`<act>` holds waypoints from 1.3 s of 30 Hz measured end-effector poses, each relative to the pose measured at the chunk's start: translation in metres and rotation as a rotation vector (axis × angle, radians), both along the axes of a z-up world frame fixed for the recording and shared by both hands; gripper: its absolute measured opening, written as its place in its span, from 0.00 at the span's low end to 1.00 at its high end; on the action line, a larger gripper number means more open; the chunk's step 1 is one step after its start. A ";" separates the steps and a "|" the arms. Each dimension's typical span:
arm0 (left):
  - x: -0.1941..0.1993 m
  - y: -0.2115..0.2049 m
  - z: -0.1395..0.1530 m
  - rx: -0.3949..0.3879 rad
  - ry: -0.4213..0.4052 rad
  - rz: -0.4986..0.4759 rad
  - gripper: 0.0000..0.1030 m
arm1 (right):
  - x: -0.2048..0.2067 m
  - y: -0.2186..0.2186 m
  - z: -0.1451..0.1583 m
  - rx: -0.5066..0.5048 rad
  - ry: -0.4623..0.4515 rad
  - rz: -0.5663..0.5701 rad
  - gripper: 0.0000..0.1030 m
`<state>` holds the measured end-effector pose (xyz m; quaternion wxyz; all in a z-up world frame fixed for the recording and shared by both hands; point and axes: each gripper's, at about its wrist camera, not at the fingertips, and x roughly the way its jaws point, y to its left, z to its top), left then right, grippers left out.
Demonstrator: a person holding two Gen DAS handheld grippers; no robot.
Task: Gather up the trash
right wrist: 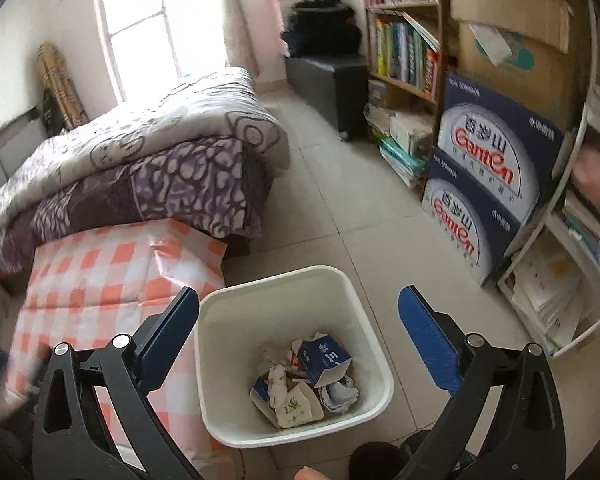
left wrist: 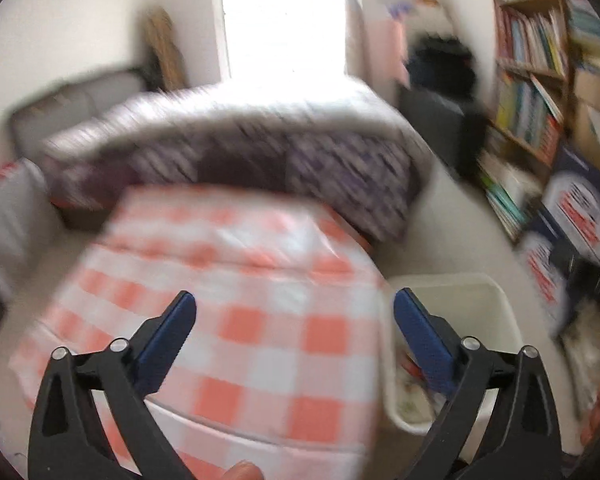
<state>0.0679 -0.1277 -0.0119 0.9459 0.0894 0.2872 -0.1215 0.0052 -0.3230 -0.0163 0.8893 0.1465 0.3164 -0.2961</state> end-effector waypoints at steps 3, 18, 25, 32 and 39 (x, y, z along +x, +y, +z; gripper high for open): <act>-0.008 0.021 0.017 0.012 -0.120 0.078 0.93 | 0.000 0.028 0.007 -0.099 -0.034 0.032 0.93; 0.013 0.066 0.004 -0.035 0.015 0.210 0.93 | 0.018 0.087 0.011 -0.174 -0.067 0.173 0.93; 0.015 0.074 0.009 -0.085 0.038 0.213 0.93 | 0.021 0.096 0.010 -0.174 -0.069 0.183 0.93; 0.013 0.074 0.010 -0.083 0.037 0.216 0.93 | 0.021 0.097 0.010 -0.173 -0.066 0.173 0.93; 0.013 0.072 0.009 -0.080 0.040 0.216 0.93 | 0.021 0.096 0.009 -0.171 -0.066 0.172 0.93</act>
